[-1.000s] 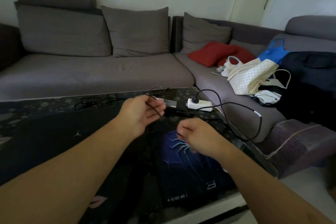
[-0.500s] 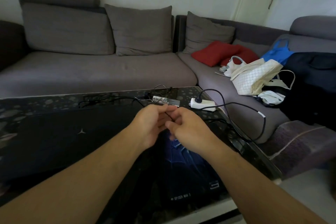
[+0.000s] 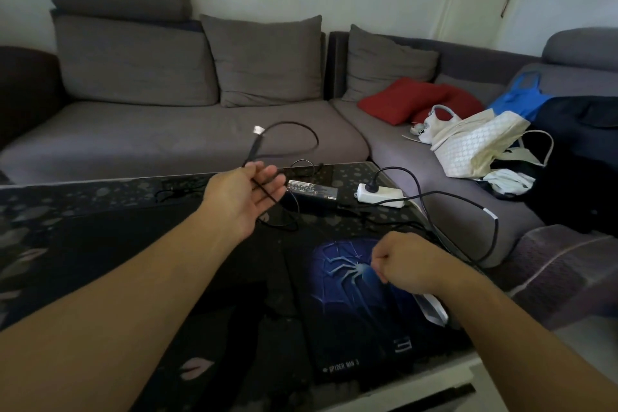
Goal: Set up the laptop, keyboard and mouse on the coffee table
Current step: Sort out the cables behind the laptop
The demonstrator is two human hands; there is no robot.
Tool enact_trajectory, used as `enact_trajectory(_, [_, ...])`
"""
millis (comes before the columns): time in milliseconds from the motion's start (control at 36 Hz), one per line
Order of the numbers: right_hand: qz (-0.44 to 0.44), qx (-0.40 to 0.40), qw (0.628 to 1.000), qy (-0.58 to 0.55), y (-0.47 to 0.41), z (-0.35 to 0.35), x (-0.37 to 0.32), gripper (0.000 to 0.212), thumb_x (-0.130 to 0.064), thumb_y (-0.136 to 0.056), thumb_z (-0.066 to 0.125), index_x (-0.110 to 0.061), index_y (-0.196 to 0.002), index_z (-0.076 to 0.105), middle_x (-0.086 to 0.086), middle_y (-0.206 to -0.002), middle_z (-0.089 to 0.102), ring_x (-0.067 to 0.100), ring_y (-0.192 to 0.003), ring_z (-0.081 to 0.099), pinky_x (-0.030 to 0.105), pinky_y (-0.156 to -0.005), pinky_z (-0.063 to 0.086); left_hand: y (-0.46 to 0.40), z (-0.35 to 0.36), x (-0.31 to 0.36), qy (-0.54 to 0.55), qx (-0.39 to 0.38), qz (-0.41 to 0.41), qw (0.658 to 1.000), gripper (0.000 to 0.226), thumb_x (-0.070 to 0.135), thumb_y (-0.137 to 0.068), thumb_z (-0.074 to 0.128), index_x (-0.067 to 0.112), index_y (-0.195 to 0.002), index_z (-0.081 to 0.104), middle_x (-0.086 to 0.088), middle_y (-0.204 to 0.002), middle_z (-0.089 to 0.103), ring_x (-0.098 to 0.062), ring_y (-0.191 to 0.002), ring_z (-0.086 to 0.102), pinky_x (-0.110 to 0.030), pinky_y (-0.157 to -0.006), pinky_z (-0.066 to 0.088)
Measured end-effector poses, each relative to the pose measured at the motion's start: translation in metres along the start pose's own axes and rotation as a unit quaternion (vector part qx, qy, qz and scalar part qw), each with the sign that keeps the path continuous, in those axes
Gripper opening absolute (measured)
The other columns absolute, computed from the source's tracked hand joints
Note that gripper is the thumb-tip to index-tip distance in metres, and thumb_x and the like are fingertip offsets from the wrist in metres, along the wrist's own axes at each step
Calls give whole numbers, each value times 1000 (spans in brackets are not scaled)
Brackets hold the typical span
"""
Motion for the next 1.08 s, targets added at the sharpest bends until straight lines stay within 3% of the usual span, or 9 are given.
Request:
enact_trajectory(139, [22,68,997,-6,-5,-1,-8,15,-20,-96,63,-17,-109,69,1,-101,66,21,-94,64,36,-87,56,6,5,-23,-83,-31,-34,995,32,20,-113,39,2,-114,65,-5,-71,78,-19,-63,78,-37,-64,61])
enact_trajectory(306, [-42,-35,927,-370,-3,18,-68,53,-15,-93,76,-18,-142,55,-3,-126,69,10,-114,67,23,-99,51,22,25,-50,-70,-94,-53,992,32,15,-113,35,4,-131,59,-11,-100,82,-25,-86,81,-39,-79,59])
enact_trajectory(389, [-51,-38,889,-453,-5,26,-83,34,-18,-101,67,-7,-133,60,3,-98,79,17,-92,76,33,-93,59,29,33,-53,-26,-111,-59,992,29,11,-113,33,13,-133,54,-16,-109,80,-29,-97,80,-42,-84,59])
enact_trajectory(445, [-51,-20,877,-477,-7,27,-85,18,-13,-108,54,0,-110,68,0,-62,62,17,-56,59,30,-58,53,29,33,-51,-10,-112,-63,992,30,6,-111,34,17,-130,55,-18,-108,80,-31,-96,80,-44,-89,58])
enact_trajectory(528, [-53,24,909,-413,-9,18,-78,34,-11,-107,47,-10,-80,67,-7,-49,42,8,-42,35,22,-42,27,22,27,-40,-19,-93,-47,994,25,7,-108,41,13,-113,65,-10,-95,80,-25,-87,79,-39,-80,58])
enact_trajectory(667, [-6,17,991,-136,-9,12,-38,33,-12,-95,53,-20,-65,63,-4,-68,66,10,-68,62,27,-62,48,0,-2,-7,36,2,-28,999,24,21,-107,55,12,-86,61,1,-65,55,-12,-54,58,-34,-65,58])
enact_trajectory(778, [115,52,991,-39,-3,2,3,21,-19,-94,52,-20,-91,72,9,-102,73,31,-95,69,39,-87,58,-9,-18,13,25,10,-9,1000,22,28,-107,56,11,-95,62,2,-60,52,-12,-48,56,-34,-61,60])
enact_trajectory(889, [153,61,986,22,0,-6,1,24,-26,-101,52,-15,-119,62,13,-127,65,35,-113,64,40,-89,49,-6,-19,9,-11,12,-19,1000,36,43,-106,54,9,-104,63,3,-50,49,-14,-44,58,-39,-66,59])
enact_trajectory(1084, [144,12,988,50,-2,4,-8,23,-26,-99,58,-21,-82,43,5,-106,62,24,-90,57,35,-81,49,3,-15,-2,-100,-31,-25,994,39,52,-95,69,14,-103,68,1,-67,65,-16,-57,67,-39,-72,61])
Point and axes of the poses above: each hand's wrist, its own y-axis away from the middle knuckle, its own z-axis out of the palm, x = y × z, the point moved 8 cm from there along -y, towards the middle knuckle
